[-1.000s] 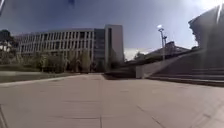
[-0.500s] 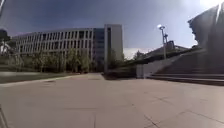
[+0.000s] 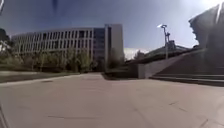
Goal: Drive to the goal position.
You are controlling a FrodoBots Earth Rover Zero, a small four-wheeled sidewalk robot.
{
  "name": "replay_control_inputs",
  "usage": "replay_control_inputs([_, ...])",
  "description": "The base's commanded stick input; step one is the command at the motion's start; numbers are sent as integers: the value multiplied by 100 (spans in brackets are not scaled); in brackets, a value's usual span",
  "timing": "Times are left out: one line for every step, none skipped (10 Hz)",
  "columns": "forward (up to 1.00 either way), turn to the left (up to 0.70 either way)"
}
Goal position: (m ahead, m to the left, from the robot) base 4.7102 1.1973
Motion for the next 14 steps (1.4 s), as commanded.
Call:
replay_control_inputs([85,0])
replay_control_inputs([85,2])
replay_control_inputs([85,26])
replay_control_inputs([85,2])
replay_control_inputs([85,0])
replay_control_inputs([85,0])
replay_control_inputs([85,0])
replay_control_inputs([85,0])
replay_control_inputs([85,0])
replay_control_inputs([85,0])
replay_control_inputs([85,0])
replay_control_inputs([85,0])
replay_control_inputs([85,0])
replay_control_inputs([85,0])
